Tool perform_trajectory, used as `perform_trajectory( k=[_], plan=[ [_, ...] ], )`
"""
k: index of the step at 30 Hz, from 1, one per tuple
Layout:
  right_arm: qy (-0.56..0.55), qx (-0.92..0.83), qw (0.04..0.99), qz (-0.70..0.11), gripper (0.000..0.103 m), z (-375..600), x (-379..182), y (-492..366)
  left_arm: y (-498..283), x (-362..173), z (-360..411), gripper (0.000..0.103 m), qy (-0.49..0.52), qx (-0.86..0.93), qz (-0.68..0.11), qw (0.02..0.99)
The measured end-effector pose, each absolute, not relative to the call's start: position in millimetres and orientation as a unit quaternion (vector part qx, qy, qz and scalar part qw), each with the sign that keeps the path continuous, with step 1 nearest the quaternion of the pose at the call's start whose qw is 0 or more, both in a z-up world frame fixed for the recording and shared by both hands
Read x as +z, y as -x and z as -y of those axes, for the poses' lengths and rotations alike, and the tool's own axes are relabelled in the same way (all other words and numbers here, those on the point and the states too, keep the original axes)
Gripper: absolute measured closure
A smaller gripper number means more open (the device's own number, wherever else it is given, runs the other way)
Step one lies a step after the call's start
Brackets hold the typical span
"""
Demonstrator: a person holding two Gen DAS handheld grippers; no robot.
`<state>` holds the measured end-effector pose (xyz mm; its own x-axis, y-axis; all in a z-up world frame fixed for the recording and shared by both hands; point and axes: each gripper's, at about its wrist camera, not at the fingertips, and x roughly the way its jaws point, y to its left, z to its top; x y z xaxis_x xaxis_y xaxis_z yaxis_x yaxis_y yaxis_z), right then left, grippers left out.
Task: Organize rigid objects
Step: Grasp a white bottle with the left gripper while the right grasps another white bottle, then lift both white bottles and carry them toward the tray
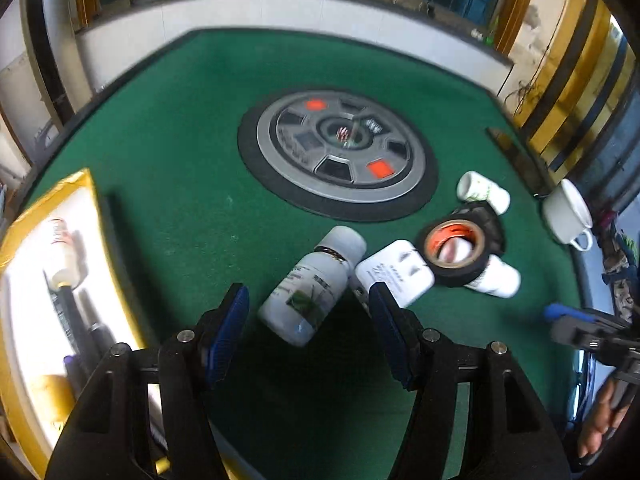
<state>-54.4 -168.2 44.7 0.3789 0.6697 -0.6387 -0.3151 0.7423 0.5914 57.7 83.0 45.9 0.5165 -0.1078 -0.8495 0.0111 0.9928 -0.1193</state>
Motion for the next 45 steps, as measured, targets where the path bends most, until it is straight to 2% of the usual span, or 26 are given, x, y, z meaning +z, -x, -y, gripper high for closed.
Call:
perform_trajectory(
  k=[4,5,8,9,11,14,20,22,26,31,34,37,38,40,41,45],
  plan=[
    [-0.211,0.297,0.808,-0.463,0.081,177.6,44.3,50.8,-68.2,27.5,-81.9,0.043,0.062,-0.034,-0.513,0.855],
    [-0.218,0.295,0.807,-0.462,0.081,180.7,44.0,50.1,-69.1,24.6,-80.6,0.05,0.061,-0.029,-0.52,0.852],
    [-0.227,0.288,0.808,-0.461,0.081,186.4,42.3,48.2,-65.9,24.0,-70.3,0.052,0.036,-0.018,-0.521,0.853],
    [-0.231,0.285,0.809,-0.46,0.081,187.6,41.9,47.6,-62.8,24.8,-66.5,0.06,0.027,-0.014,-0.522,0.852],
    [-0.232,0.278,0.812,-0.458,0.081,188.6,40.9,45.6,-51.7,27.2,-54.3,0.071,0.011,-0.03,-0.525,0.85],
    [-0.23,0.264,0.818,-0.457,0.081,191.7,38.7,44.0,-26.2,25.3,-37.9,0.071,-0.017,-0.027,-0.519,0.854],
    [-0.203,0.235,0.84,-0.444,0.081,189.7,29.5,26.3,11.4,21.8,-40.7,0.071,0.021,-0.044,-0.496,0.867],
    [-0.19,0.238,0.837,-0.456,0.075,183.0,22.4,16.8,16.6,21.5,-40.7,0.071,0.021,-0.044,-0.496,0.867],
    [-0.189,0.276,0.81,-0.482,0.071,171.8,14.5,19.4,15.7,28.8,-37.4,0.071,0.015,-0.04,-0.495,0.868],
    [-0.094,0.276,0.832,-0.471,0.07,143.0,24.4,33.7,-3.0,28.0,-37.0,0.071,0.017,-0.035,-0.503,0.863],
    [-0.068,0.269,0.844,-0.459,0.064,134.5,24.7,32.2,-19.3,20.9,-40.4,0.064,0.029,-0.024,-0.518,0.854],
    [-0.036,0.258,0.853,-0.451,0.064,126.5,22.7,35.2,-26.1,18.4,-35.9,0.058,0.017,-0.01,-0.511,0.859],
    [-0.029,0.257,0.854,-0.451,0.064,124.9,22.3,35.9,-25.8,16.6,-33.7,0.058,0.012,-0.007,-0.509,0.861],
    [-0.004,0.249,0.852,-0.46,0.073,123.0,19.9,37.9,-18.7,16.0,-27.8,0.068,-0.006,-0.006,-0.501,0.865],
    [-0.005,0.251,0.85,-0.464,0.073,124.6,21.2,39.1,-12.7,16.8,-26.8,0.072,-0.006,-0.011,-0.497,0.868],
    [-0.017,0.259,0.836,-0.484,0.073,136.7,23.1,50.3,20.4,18.1,-25.9,0.072,0.011,-0.027,-0.487,0.873]
  ],
)
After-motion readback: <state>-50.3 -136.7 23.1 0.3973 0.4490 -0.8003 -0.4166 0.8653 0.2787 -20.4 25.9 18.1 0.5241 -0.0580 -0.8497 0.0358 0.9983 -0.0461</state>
